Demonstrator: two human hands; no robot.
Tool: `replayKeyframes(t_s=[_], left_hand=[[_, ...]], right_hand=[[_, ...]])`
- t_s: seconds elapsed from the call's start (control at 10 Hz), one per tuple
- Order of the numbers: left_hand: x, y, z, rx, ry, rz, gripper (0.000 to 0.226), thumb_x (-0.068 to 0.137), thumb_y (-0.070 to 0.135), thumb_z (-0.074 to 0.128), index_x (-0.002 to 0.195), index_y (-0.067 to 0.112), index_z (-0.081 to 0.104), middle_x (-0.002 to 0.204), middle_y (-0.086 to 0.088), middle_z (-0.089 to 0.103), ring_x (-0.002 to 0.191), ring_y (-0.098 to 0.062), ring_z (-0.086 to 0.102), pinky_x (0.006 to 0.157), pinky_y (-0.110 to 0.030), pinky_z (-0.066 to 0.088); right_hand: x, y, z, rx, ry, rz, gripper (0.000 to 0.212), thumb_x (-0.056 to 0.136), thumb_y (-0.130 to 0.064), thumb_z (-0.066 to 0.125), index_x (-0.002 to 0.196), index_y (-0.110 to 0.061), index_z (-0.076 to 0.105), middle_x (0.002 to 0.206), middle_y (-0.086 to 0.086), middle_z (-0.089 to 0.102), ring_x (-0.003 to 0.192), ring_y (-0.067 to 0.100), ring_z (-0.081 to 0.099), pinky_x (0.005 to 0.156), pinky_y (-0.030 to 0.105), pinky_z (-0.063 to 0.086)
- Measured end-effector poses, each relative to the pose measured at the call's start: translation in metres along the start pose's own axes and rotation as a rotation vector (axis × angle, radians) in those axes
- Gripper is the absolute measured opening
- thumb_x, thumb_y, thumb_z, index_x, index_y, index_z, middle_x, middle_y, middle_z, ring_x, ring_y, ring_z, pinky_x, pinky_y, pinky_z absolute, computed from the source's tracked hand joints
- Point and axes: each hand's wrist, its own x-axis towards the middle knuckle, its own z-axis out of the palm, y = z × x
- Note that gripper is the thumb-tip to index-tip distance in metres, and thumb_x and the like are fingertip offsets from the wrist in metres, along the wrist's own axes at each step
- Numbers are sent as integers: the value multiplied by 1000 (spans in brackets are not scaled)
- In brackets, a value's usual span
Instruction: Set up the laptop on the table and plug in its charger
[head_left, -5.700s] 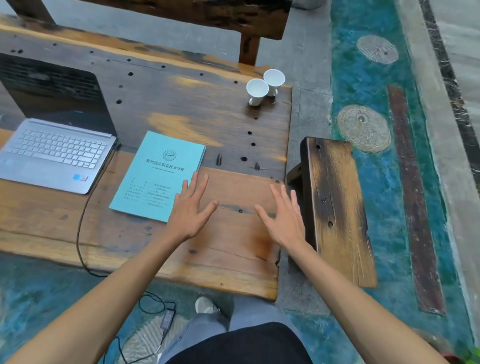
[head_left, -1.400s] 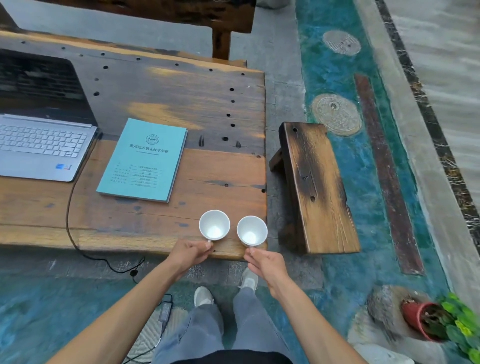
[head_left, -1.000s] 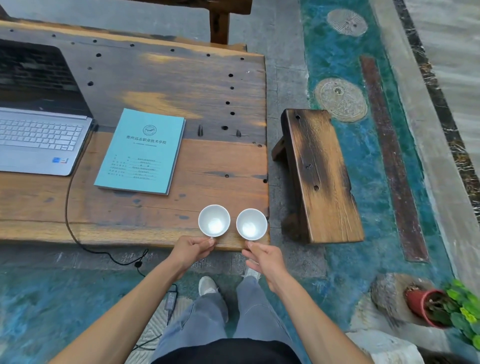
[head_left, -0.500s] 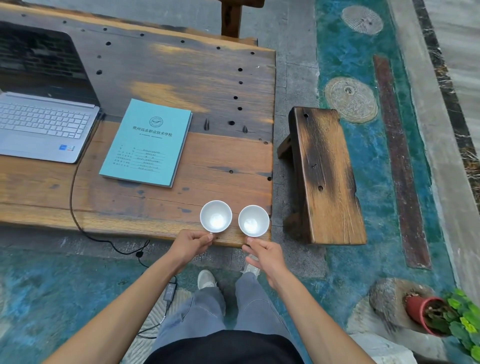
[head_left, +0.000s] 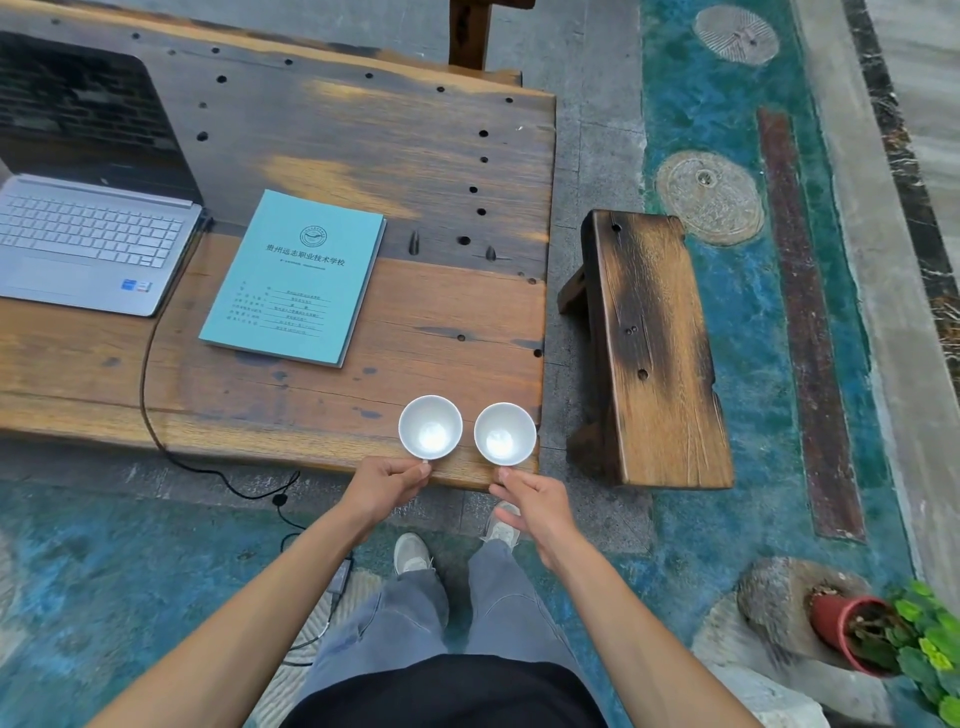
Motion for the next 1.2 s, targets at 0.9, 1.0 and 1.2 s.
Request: replayKeyframes(t_s=[0.9,1.0,1.2], left_hand=[[-20,9,-16,262,52,138,21,89,17,75,110,23,73,118,-5,74,110,-21,68,105,-44,51],[-28,19,-25,461,61,191,62,91,36,71,147,20,51,146,-6,56,129,-23,57,111,-46,44],[-38,37,-37,696,161,399,74,93,59,54,158,40,24,168,-10,16,154,-29,21,120,-48,22]], right_hand=[[-27,-14,-22,-199,195,-217,22,101,-14,60,120,-20,69,115,3,74,101,13,69,89,37,60],[-30,-35,-31,-393,259,-362,30,100,-27,63,130,-26,66,130,-4,68,122,13,61,104,32,46],[-27,-79,-35,-730,195,-578,67,91,-62,62,152,-39,44,167,-8,24,155,13,18,124,43,22]])
